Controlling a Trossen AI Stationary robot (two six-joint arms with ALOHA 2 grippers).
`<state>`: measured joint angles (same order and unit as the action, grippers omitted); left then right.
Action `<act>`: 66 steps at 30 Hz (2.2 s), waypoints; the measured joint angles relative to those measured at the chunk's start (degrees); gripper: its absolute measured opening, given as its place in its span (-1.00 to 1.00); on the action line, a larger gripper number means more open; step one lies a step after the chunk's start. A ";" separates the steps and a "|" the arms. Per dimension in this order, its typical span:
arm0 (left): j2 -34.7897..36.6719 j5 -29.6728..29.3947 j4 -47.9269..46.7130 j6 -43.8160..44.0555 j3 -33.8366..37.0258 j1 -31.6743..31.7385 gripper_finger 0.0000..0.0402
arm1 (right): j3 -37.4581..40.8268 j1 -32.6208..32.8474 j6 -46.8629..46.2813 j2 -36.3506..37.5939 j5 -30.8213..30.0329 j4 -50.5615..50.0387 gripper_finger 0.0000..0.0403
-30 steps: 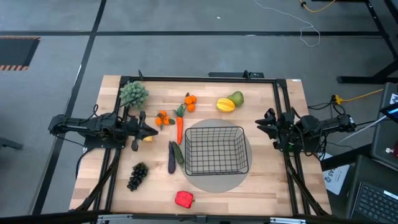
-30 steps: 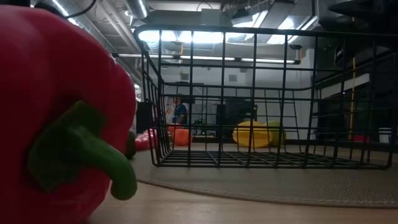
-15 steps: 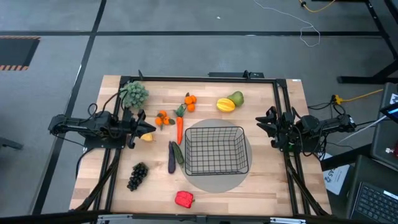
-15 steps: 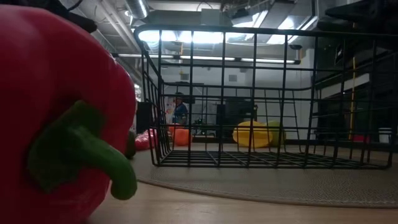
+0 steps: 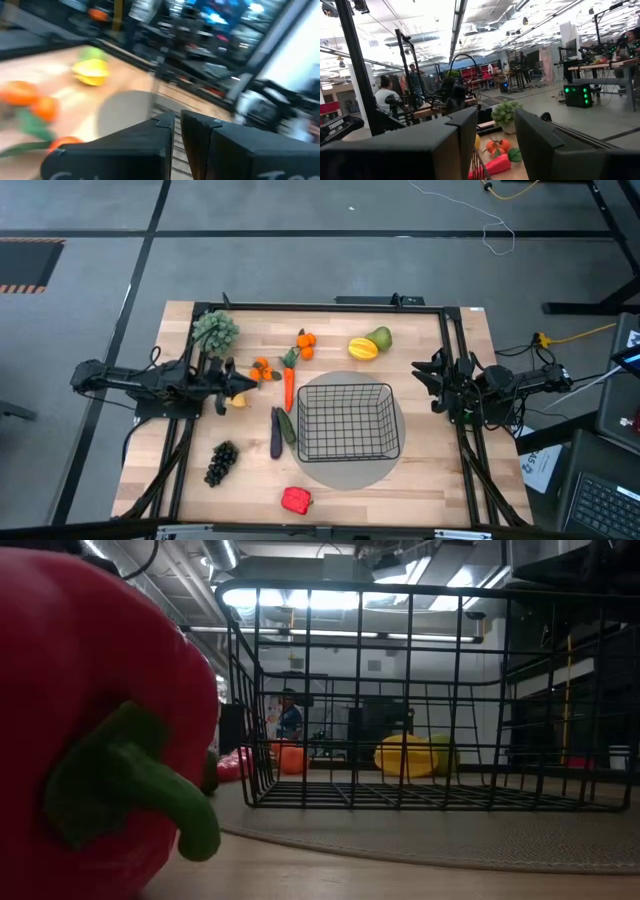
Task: Build produce basket
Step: Put the left orange tangerine into the black wire basket
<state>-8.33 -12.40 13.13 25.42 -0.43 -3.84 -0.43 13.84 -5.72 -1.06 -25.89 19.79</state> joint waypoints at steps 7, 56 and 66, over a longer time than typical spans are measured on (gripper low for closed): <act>-4.95 -8.90 2.16 3.80 0.00 0.45 -0.90 | 0.01 -0.01 0.29 0.00 -0.02 -0.12 -0.35; -46.43 -15.16 18.79 -9.62 -19.45 -5.42 -0.96 | 0.00 0.00 1.71 0.01 -0.04 -3.95 -0.35; -46.43 -15.78 19.54 -7.84 -19.50 -5.40 -0.66 | 0.00 -0.01 0.19 0.02 -0.04 -5.57 -0.35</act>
<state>-54.76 -28.18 32.67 17.58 -19.92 -9.23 -0.42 13.83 -5.52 -1.04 -25.93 14.22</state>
